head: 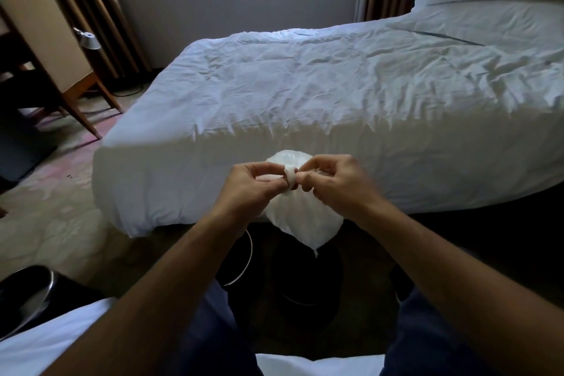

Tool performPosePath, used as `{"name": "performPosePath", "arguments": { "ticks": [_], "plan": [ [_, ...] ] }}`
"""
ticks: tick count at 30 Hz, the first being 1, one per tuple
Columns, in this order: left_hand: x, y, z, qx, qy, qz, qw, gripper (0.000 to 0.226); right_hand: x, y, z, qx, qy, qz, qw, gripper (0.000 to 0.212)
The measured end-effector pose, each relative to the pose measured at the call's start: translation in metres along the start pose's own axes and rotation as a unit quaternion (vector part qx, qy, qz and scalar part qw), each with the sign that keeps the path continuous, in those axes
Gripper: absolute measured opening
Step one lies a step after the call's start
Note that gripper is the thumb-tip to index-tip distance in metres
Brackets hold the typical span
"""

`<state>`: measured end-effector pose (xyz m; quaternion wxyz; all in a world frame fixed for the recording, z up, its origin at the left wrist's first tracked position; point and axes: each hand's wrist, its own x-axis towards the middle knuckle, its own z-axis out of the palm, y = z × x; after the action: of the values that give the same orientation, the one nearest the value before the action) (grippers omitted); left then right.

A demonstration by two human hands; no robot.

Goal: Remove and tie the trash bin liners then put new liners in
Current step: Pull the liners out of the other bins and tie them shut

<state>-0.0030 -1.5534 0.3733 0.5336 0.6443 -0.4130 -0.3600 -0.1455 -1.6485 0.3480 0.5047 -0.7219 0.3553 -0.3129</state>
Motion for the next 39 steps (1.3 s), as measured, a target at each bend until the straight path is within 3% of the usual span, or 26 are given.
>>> {"name": "performPosePath", "arguments": {
  "ticks": [6,10,18,22,27,33,39],
  "plan": [
    [0.01,-0.002,-0.017,0.116,-0.015,0.043,0.992,0.02,-0.007,-0.006,0.0,0.152,-0.046,0.072,0.985,0.009],
    [0.01,-0.003,-0.026,0.044,-0.067,0.059,0.995,0.023,-0.008,-0.008,-0.001,0.247,-0.086,0.138,0.955,0.013],
    [0.009,-0.006,-0.017,0.132,-0.051,0.083,0.986,0.014,-0.008,-0.001,0.006,0.34,-0.09,0.26,0.899,0.003],
    [0.008,-0.009,-0.014,0.166,-0.06,0.103,0.979,0.021,-0.01,0.004,0.004,0.355,-0.148,0.317,0.867,0.011],
    [0.004,-0.007,-0.012,0.169,-0.036,0.135,0.976,0.016,-0.023,0.006,0.002,0.392,-0.169,0.289,0.857,0.009],
    [-0.005,0.007,-0.008,0.166,0.028,0.195,0.966,0.013,-0.024,-0.009,-0.009,0.377,-0.198,0.185,0.886,0.015],
    [-0.006,0.017,-0.012,0.233,0.043,0.257,0.937,0.012,-0.017,-0.02,-0.022,0.216,-0.155,0.057,0.962,0.018]
  ]
}}
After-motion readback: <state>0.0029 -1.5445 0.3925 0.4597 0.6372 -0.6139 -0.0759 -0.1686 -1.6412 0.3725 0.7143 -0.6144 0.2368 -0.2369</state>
